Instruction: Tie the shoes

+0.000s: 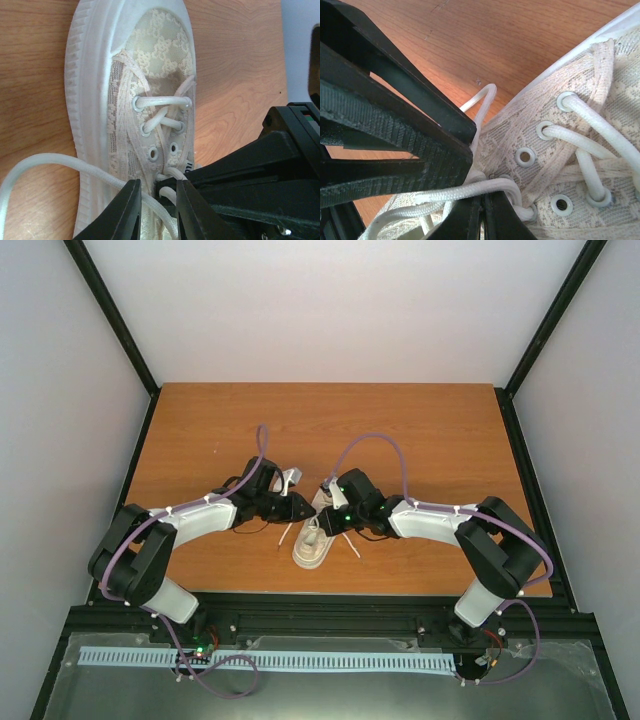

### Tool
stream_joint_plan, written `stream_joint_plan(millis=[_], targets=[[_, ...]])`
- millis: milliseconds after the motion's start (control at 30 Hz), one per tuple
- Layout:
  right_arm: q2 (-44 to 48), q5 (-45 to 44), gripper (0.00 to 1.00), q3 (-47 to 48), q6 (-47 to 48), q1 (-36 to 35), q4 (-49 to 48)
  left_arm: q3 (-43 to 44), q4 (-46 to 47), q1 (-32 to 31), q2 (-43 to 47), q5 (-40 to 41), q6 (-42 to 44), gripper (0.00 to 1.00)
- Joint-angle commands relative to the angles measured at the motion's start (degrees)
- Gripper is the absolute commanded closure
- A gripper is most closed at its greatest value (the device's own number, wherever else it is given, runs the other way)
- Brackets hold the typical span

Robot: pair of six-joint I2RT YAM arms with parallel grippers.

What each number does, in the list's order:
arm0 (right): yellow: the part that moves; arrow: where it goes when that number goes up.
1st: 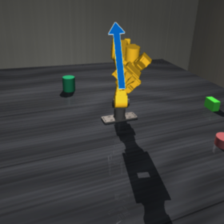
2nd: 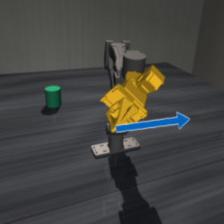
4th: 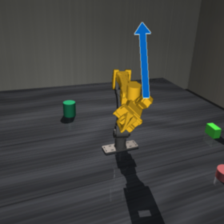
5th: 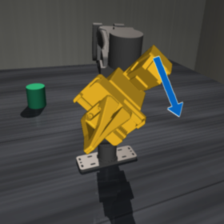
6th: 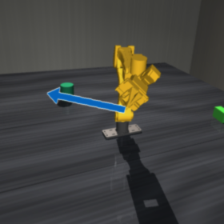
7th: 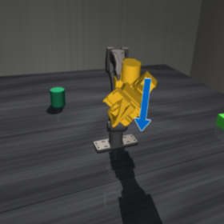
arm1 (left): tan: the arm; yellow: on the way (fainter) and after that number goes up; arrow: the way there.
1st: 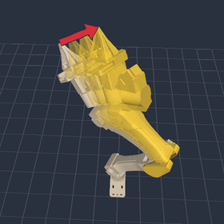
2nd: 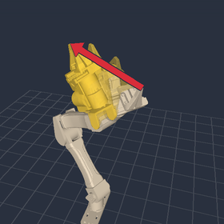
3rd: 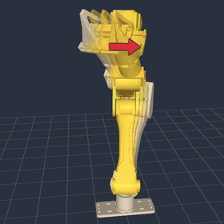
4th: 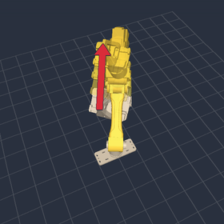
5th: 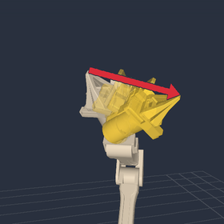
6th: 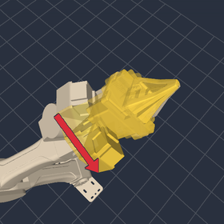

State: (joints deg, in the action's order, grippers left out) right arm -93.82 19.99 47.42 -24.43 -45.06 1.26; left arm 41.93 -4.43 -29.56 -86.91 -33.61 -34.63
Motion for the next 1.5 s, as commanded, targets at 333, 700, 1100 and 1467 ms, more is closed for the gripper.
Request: stream_joint_plan(millis=[333,700,1100,1467], targets=[[-0.9,0.0,0.97,0.7,0.5,-0.3,0.6,-0.6,3.9,0.3,-0.9,-5.4,-0.2,0.77],[-0.9,0.0,0.97,1.0,0.5,-0.3,0.7,-0.6,5.9,0.3,-2.4,-7.5,-1.0,0.79],[-0.9,-0.1,0.97,1.3,0.5,-0.3,0.8,-1.6,4.7,0.3,-2.3,-6.7,-2.6,0.85],[-0.8,0.0,0.97,1.2,0.6,-0.3,0.8,-3.6,5.4,0.3,1.1,-2.5,-6.7,0.68]])
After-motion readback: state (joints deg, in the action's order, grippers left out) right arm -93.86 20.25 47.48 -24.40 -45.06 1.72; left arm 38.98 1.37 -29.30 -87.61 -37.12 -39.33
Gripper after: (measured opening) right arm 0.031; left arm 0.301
